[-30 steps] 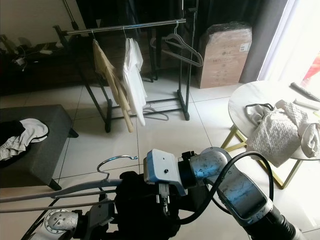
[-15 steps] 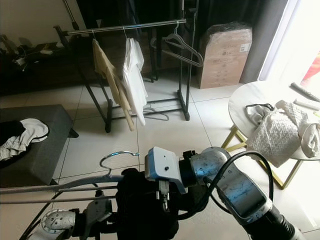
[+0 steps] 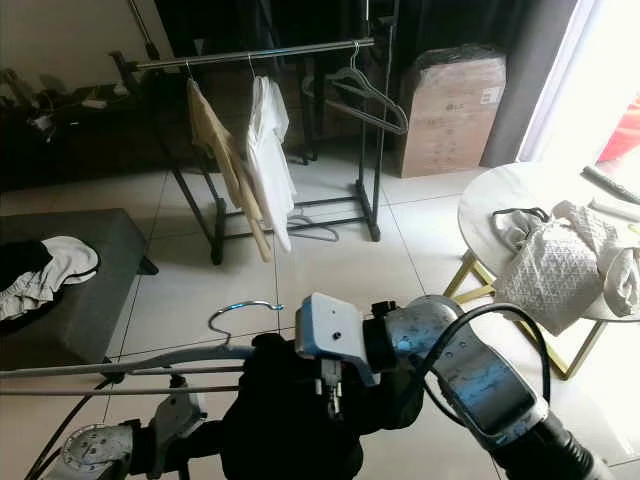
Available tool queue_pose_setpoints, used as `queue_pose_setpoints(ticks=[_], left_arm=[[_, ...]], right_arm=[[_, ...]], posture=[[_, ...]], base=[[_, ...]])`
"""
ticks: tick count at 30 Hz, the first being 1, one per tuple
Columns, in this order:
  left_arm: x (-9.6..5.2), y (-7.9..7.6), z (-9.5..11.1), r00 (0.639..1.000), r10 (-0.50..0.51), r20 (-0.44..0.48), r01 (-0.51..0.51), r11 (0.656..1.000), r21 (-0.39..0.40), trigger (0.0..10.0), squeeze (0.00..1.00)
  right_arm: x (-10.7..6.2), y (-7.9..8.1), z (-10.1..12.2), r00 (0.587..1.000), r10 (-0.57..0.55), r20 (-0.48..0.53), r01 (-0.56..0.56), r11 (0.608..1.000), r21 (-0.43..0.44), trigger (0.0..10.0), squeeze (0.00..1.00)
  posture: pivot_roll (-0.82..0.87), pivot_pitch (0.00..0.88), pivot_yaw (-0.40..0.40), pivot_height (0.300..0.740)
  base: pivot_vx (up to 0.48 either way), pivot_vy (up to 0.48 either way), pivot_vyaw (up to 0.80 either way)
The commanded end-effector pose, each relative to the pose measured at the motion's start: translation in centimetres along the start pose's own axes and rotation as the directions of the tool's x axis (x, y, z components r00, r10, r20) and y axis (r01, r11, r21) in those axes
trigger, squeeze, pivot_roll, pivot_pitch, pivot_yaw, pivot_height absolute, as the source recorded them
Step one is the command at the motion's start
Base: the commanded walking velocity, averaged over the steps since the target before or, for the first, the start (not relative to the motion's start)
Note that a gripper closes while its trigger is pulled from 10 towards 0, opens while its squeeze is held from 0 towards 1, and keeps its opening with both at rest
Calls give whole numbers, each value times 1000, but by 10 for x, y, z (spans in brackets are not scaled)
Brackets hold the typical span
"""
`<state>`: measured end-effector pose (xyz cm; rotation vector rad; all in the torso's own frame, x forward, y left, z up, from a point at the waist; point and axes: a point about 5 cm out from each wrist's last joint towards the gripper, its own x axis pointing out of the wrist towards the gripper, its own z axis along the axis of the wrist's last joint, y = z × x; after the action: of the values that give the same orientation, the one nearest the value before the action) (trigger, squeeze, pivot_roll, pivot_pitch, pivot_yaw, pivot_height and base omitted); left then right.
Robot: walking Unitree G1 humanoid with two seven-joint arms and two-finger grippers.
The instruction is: Hang hanger
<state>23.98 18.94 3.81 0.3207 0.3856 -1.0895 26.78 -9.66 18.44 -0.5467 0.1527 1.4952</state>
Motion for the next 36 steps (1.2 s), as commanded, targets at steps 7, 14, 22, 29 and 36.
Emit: queue_pose_setpoints(ticks=[7, 14, 22, 29, 36], left_arm=[[-32, 21, -15, 971, 219, -100, -211, 974, 79, 0, 0], [-39, 23, -24, 953, 257, -158, -241, 964, 117, 0, 0], [-50, 27, -31, 940, 281, -196, -256, 956, 141, 0, 0], [-58, 21, -40, 937, 229, -262, -199, 970, 138, 0, 0], [-68, 20, -50, 915, 182, -360, -134, 979, 152, 0, 0]], right_arm=[[-38, -6, -38, 975, -154, -162, 162, 986, 35, 0, 0], [-60, -9, -57, 950, -217, -224, 240, 967, 80, 0, 0], [-77, -10, -80, 908, -223, -354, 265, 961, 75, 0, 0], [-89, -19, -86, 885, -340, -319, 394, 911, 124, 0, 0], [-111, -28, -81, 858, -425, -287, 469, 878, 101, 0, 0]], posture=[[-151, 176, 51, 740], [-160, 182, 53, 740], [-156, 200, 70, 740], [-155, 200, 90, 740], [-152, 185, 95, 740]], base=[[0, 0, 0], [0, 0, 0], [0, 0, 0], [0, 0, 0], [0, 0, 0]])
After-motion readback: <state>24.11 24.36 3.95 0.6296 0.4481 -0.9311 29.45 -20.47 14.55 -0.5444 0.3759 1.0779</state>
